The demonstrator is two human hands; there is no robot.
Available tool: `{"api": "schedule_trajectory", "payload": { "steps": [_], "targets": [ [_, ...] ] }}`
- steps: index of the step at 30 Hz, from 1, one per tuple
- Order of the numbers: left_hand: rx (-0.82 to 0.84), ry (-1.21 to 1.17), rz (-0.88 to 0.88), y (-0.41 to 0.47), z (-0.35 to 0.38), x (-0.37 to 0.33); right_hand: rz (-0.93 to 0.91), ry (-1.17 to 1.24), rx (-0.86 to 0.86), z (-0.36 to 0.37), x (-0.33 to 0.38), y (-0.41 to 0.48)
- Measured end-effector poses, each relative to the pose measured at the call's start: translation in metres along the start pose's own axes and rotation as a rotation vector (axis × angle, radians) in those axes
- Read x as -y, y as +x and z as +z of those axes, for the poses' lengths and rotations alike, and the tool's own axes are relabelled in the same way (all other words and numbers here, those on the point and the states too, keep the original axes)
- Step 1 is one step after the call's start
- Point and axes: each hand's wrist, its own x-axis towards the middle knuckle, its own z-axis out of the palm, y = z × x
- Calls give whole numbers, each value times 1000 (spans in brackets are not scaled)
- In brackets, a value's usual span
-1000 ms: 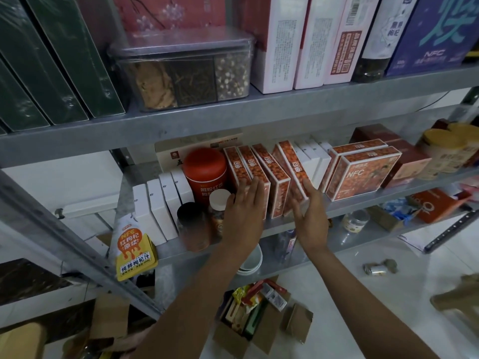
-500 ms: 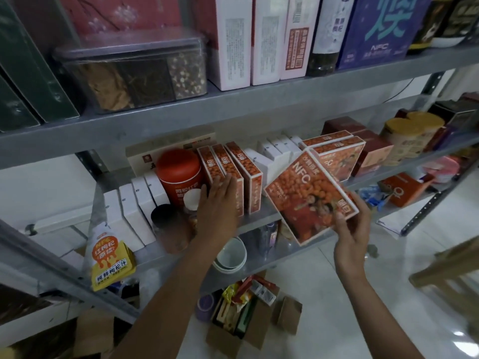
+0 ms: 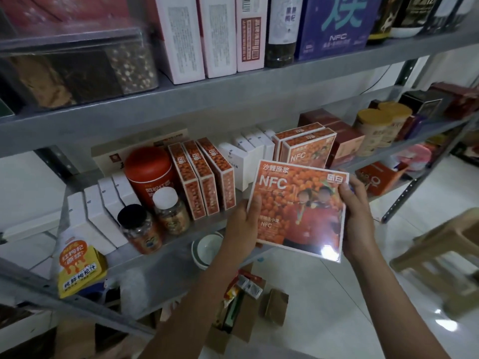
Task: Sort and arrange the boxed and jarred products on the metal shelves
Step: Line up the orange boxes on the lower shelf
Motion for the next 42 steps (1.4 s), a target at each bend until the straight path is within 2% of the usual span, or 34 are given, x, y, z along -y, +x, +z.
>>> {"api": "schedule_trajectory", "payload": {
  "steps": [4, 7, 8, 10, 12, 14, 15, 17, 20, 22, 23, 25, 27, 30, 32, 34, 36, 42],
  "targets": [
    [-69, -2, -82, 1, 11, 8, 282, 123, 162, -9, -2, 4],
    [-43, -14, -162, 2, 15, 10, 324, 94, 195, -16, -1, 6],
    [-27, 57, -151, 0, 16, 8, 334, 83, 182, -17, -1, 7],
    [-78, 446, 7, -3, 16, 11, 351, 70, 148, -15, -1, 7],
    [-142, 758, 347, -8, 18, 10, 373, 77, 59, -11, 1, 8],
    [-36, 925, 674, -9, 22, 10, 417, 113, -20, -8, 4, 12],
    [-5, 1017, 782, -7, 25, 12, 449, 122, -51, -6, 7, 13],
    [-55, 1096, 858, -4, 29, 17, 533, 113, -90, -3, 11, 14],
    [-164, 998, 869, 0, 33, 14, 630, 113, -88, -1, 15, 12],
    [-167, 921, 833, 0, 35, 13, 650, 137, -83, -5, 16, 13],
    [-147, 829, 752, -1, 35, 11, 638, 173, -97, -7, 15, 15],
    [-147, 547, 449, -3, 35, 6, 506, 125, -155, -13, 9, 20],
    [-164, 268, 169, -5, 36, 5, 318, -97, -170, -15, 1, 22],
    [-64, -73, -14, -7, 36, 2, 86, -408, -31, -14, -14, 16],
    [48, -252, -57, -8, 35, 1, -64, -521, 74, -20, -27, 13],
    [127, -350, -68, -11, 36, -2, -162, -562, 56, -24, -35, 10],
    [138, -389, -73, -11, 36, -4, -161, -599, 2, -24, -36, 9],
    [-148, -449, -91, 7, 5, -3, -51, -791, 59, -22, -32, 4]
  ]
}}
